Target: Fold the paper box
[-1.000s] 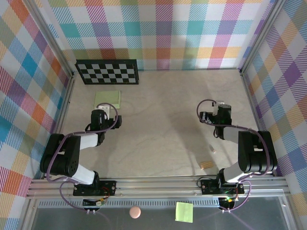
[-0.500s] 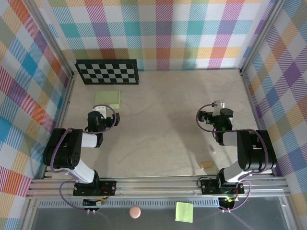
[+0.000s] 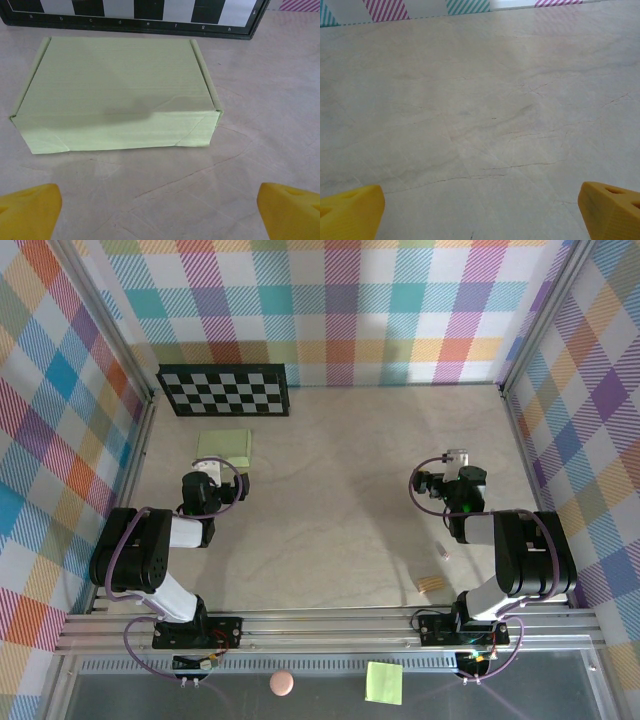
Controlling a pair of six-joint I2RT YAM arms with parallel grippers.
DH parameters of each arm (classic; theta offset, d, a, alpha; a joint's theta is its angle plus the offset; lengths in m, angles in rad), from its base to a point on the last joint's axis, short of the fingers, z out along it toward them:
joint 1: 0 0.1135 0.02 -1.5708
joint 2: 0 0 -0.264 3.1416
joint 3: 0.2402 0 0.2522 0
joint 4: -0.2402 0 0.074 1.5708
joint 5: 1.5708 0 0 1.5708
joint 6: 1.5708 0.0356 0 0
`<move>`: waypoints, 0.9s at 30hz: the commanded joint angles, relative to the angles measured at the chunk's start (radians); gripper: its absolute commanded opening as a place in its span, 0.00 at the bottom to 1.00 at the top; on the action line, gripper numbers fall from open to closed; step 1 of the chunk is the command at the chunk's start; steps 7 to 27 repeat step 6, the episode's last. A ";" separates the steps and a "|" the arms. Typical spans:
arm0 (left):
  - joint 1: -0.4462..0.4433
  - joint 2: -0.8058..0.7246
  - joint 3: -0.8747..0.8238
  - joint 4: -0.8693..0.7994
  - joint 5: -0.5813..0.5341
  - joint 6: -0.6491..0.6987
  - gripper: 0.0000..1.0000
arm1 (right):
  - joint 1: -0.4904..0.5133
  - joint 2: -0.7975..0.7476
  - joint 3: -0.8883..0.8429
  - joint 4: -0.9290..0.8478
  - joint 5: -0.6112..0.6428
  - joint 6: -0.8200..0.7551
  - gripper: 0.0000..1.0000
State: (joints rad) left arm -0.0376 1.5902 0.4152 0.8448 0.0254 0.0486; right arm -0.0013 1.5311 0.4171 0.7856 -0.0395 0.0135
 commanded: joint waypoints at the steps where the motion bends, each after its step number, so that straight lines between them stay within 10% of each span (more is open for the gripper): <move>1: 0.003 -0.002 -0.009 0.038 0.005 -0.007 1.00 | -0.003 0.012 0.002 0.037 -0.024 -0.004 0.99; 27: 0.002 -0.001 -0.009 0.037 0.005 -0.007 1.00 | -0.003 0.006 -0.009 0.050 -0.018 -0.003 0.99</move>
